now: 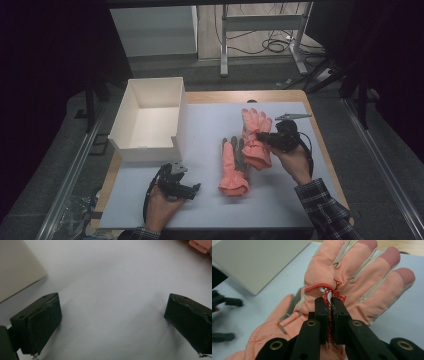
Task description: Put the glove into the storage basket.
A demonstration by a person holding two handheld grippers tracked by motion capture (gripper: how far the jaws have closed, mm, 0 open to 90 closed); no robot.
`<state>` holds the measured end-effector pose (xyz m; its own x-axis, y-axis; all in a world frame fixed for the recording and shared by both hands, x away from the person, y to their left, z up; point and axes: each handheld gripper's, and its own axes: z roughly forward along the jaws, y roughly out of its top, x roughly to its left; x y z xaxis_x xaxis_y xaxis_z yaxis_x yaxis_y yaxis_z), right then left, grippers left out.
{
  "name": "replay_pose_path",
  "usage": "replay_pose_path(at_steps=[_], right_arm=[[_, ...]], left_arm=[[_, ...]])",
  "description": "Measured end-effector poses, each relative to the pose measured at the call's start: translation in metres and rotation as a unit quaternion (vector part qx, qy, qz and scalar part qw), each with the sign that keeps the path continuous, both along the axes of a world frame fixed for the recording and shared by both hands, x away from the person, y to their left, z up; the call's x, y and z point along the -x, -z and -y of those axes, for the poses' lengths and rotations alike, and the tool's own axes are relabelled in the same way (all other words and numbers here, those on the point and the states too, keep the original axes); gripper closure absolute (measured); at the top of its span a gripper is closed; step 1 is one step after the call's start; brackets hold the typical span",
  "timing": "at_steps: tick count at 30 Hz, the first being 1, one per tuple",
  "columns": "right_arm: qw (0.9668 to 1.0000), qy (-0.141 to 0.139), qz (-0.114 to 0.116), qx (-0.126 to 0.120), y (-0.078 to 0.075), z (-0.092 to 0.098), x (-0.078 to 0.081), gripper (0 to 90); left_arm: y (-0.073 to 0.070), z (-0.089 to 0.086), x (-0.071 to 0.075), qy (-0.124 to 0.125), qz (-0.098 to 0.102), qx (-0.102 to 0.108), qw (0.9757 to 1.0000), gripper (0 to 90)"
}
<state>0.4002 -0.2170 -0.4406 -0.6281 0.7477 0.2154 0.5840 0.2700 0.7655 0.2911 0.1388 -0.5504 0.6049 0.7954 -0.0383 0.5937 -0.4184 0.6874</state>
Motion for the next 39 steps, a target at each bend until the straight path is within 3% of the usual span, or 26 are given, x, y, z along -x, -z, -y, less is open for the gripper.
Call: replay_pose_path(at_steps=[6, 10, 18, 27, 35, 39], right_arm=[[0.9999, -0.011, -0.002, -0.005, -0.005, -0.023, 0.026, 84.5], [0.9996, -0.023, -0.014, -0.008, -0.005, -0.038, 0.039, 84.2], [0.9994, -0.023, -0.019, 0.016, 0.015, -0.064, 0.052, 83.9], [0.9993, -0.01, 0.004, 0.036, 0.033, -0.064, 0.056, 76.0], [0.9991, -0.022, 0.025, 0.028, 0.021, -0.057, 0.056, 60.8], [0.9987, -0.026, 0.034, 0.029, 0.012, -0.051, 0.055, 57.3]], left_arm=[[0.0, 0.0, 0.0, -0.002, 0.002, 0.004, 1.0, 1.0], [0.0, 0.0, 0.0, -0.001, 0.001, 0.002, 1.0, 1.0], [0.001, 0.001, 0.0, -0.004, 0.002, 0.006, 1.0, 1.0], [0.0, 0.0, 0.0, -0.002, 0.002, 0.003, 1.0, 1.0], [0.001, 0.001, 0.0, -0.002, 0.002, 0.004, 1.0, 1.0], [0.001, 0.001, 0.0, -0.003, 0.002, 0.005, 1.0, 1.0]])
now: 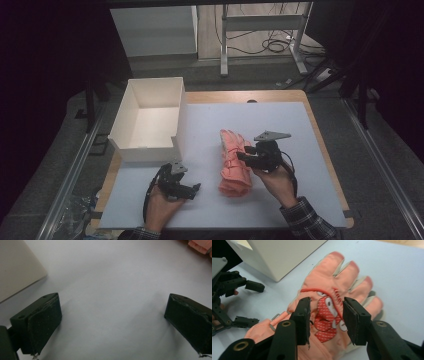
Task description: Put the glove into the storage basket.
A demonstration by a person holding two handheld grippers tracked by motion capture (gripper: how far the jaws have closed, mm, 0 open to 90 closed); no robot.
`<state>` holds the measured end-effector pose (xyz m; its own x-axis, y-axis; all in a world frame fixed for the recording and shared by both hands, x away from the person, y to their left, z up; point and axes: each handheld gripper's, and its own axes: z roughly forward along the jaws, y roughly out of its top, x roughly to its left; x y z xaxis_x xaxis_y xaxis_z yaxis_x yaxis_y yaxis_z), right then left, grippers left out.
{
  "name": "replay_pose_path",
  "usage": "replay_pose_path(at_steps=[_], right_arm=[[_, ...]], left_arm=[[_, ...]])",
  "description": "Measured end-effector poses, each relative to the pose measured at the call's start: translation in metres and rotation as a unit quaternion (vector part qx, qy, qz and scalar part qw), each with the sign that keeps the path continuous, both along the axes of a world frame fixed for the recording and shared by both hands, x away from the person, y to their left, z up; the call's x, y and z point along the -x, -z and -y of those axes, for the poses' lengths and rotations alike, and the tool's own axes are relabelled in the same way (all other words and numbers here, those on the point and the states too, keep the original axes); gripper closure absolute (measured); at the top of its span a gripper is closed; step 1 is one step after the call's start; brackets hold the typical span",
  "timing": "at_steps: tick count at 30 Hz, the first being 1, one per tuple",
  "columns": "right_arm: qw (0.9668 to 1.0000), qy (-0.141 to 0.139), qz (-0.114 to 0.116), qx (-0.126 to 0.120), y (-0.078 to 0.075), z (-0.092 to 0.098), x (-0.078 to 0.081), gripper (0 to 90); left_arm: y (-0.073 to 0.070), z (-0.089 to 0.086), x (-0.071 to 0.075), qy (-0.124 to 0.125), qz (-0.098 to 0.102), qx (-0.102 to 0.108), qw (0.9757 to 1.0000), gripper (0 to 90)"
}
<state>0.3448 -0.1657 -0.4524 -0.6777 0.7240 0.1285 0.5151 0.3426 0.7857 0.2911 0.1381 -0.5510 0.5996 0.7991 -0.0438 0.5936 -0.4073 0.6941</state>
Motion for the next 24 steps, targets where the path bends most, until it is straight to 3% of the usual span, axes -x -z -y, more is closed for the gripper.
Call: replay_pose_path(at_steps=[5, 11, 17, 24], right_arm=[[0.9999, 0.005, 0.009, 0.012, -0.004, 0.014, -0.001, 57.0], [0.9997, 0.01, 0.004, 0.023, 0.009, 0.037, 0.002, 64.0], [0.999, -0.012, 0.001, 0.042, 0.029, 0.047, 0.014, 76.5], [0.9977, -0.052, -0.025, 0.035, 0.055, 0.048, 0.035, 82.4]], left_arm=[[0.0, 0.0, 0.0, 0.001, 0.0, -0.001, 1.0, 1.0], [0.0, 0.0, 0.0, 0.002, -0.001, -0.003, 1.0, 1.0], [0.0, 0.0, 0.0, 0.001, -0.001, -0.002, 1.0, 1.0], [0.0, -0.001, 0.0, 0.003, -0.002, -0.005, 1.0, 1.0]])
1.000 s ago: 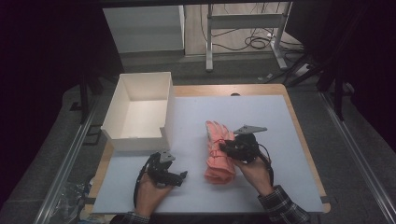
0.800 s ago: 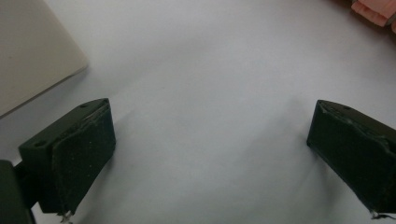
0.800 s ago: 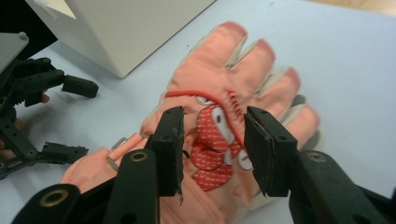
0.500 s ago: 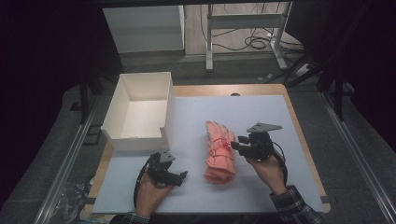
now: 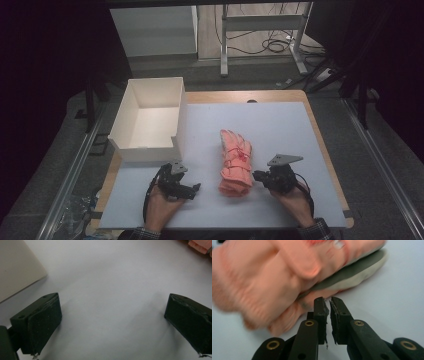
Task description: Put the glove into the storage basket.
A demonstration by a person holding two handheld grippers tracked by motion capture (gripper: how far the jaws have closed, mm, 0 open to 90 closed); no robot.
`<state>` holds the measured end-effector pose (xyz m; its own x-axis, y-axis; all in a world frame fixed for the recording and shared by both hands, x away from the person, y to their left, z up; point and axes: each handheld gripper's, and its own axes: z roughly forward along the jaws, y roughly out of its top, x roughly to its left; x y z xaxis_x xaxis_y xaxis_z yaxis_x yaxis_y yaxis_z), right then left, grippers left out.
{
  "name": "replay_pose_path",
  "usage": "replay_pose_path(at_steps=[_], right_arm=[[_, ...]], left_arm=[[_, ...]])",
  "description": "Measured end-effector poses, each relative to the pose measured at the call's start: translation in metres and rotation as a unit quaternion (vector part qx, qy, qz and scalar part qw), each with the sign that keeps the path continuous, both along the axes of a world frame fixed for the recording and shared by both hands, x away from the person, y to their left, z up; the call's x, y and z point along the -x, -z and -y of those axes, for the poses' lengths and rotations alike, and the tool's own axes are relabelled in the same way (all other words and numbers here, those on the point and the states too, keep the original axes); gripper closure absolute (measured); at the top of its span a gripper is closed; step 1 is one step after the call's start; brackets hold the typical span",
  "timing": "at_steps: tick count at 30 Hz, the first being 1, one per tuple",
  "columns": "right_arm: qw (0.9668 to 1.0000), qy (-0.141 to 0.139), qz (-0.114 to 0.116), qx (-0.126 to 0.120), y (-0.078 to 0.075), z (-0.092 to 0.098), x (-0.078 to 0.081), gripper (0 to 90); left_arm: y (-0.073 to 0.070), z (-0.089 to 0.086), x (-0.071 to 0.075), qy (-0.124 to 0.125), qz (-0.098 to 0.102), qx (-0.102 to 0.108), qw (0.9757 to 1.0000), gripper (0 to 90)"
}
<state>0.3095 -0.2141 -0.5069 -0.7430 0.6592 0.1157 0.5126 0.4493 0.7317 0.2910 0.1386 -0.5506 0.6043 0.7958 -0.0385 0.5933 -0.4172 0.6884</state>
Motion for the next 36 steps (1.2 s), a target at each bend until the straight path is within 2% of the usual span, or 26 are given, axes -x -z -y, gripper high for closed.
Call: replay_pose_path(at_steps=[6, 9, 17, 36], right_arm=[[0.9995, -0.03, -0.007, -0.005, 0.009, -0.004, 0.016, 82.3], [0.9993, -0.036, -0.006, -0.006, 0.011, -0.009, 0.019, 82.4], [0.9988, -0.045, -0.012, -0.014, 0.015, -0.02, 0.018, 81.7], [0.9968, -0.076, -0.008, -0.023, 0.02, -0.058, 0.012, 79.2]], left_arm=[[0.0, 0.0, 0.0, 0.0, 0.0, 0.0, 1.0, 1.0], [0.0, 0.0, 0.0, 0.0, 0.0, 0.0, 1.0, 1.0], [0.0, 0.0, 0.0, 0.0, 0.0, 0.0, 1.0, 1.0], [0.0, 0.0, 0.0, 0.0, 0.0, -0.001, 1.0, 0.7]])
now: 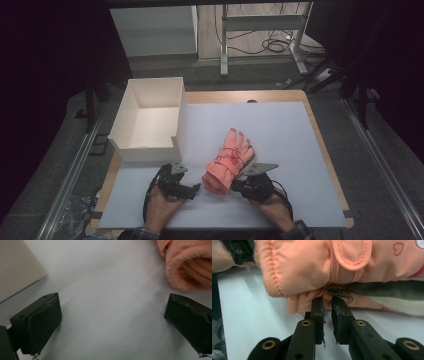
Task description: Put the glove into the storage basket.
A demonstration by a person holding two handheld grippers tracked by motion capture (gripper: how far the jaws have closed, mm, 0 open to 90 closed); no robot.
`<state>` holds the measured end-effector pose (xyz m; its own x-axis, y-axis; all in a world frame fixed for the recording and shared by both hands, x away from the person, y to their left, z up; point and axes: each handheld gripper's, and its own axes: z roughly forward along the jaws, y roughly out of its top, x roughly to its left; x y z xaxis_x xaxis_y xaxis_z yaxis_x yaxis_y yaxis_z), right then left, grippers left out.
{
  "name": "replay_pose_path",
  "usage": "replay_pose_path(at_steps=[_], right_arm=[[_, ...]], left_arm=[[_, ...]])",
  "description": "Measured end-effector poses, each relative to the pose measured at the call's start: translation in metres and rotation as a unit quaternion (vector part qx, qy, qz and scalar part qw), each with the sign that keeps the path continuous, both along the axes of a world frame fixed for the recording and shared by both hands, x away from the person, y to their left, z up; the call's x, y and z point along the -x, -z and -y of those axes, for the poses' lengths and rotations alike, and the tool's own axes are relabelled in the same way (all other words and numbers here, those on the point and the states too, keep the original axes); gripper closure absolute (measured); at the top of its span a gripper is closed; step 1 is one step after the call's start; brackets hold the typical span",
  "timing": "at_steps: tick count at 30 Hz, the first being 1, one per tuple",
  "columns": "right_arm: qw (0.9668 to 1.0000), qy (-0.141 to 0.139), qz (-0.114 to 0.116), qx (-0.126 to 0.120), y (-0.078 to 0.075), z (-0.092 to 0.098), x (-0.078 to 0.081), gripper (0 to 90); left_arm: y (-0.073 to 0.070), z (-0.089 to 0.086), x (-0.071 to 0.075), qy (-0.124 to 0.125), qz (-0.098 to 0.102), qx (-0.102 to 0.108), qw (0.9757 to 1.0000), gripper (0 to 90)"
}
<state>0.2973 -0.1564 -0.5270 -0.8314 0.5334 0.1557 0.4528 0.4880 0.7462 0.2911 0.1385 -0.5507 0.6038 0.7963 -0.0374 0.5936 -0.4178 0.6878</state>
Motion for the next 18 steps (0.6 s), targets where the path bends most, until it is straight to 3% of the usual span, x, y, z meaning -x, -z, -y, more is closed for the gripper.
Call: replay_pose_path(at_steps=[9, 18], right_arm=[[0.9999, 0.003, 0.013, 0.007, -0.002, 0.007, 0.002, 72.7], [0.997, 0.057, 0.047, 0.023, -0.009, 0.045, -0.004, 61.6]], left_arm=[[-0.001, 0.001, -0.001, 0.0, -0.006, -0.005, 1.0, 0.7], [0.0, -0.002, -0.001, 0.002, -0.002, 0.009, 1.0, 1.2]])
